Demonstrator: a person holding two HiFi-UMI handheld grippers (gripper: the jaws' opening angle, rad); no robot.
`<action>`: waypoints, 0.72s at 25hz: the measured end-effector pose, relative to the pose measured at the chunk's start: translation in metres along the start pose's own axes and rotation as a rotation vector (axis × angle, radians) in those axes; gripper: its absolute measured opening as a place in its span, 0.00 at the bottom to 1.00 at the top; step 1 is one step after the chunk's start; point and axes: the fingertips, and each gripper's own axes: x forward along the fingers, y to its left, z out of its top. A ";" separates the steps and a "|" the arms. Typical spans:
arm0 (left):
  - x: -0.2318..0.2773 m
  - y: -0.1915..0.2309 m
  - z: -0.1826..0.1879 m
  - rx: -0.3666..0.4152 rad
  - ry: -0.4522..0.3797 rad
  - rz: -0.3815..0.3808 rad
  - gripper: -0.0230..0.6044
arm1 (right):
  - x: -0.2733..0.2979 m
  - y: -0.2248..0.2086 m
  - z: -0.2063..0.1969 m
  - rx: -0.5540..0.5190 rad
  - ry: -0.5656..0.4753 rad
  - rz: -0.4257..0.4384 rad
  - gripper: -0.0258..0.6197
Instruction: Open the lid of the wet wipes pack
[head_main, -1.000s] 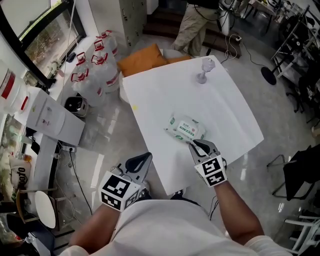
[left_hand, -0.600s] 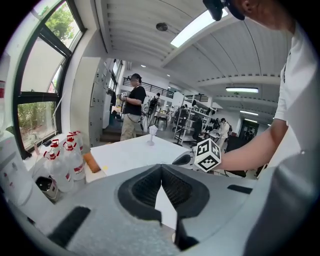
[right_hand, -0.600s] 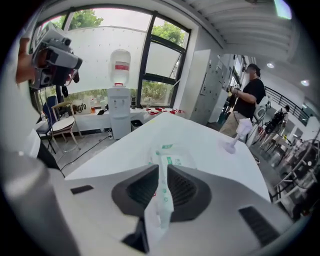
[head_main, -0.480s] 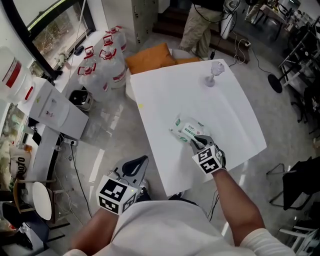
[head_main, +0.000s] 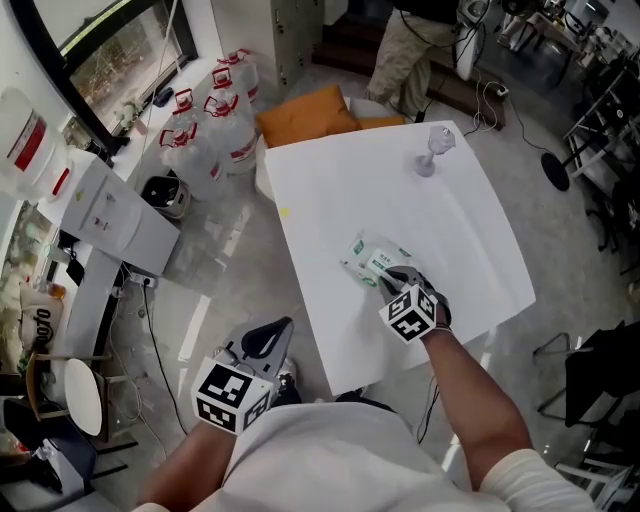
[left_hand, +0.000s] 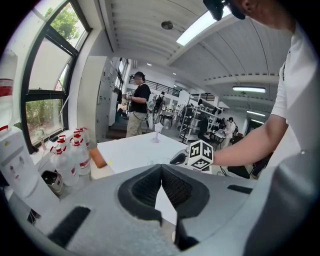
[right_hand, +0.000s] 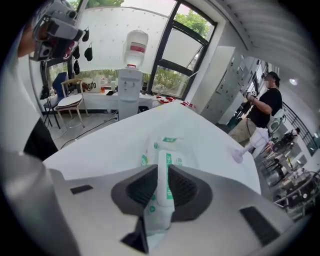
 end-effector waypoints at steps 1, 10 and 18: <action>0.000 0.000 0.000 -0.003 0.002 0.000 0.05 | 0.001 0.001 0.001 -0.005 0.000 0.005 0.15; 0.006 0.001 0.001 -0.004 0.012 -0.004 0.05 | 0.013 0.000 -0.002 -0.085 0.032 -0.003 0.20; 0.013 0.000 -0.001 -0.010 0.020 -0.014 0.05 | 0.022 -0.005 -0.007 -0.059 0.057 0.052 0.30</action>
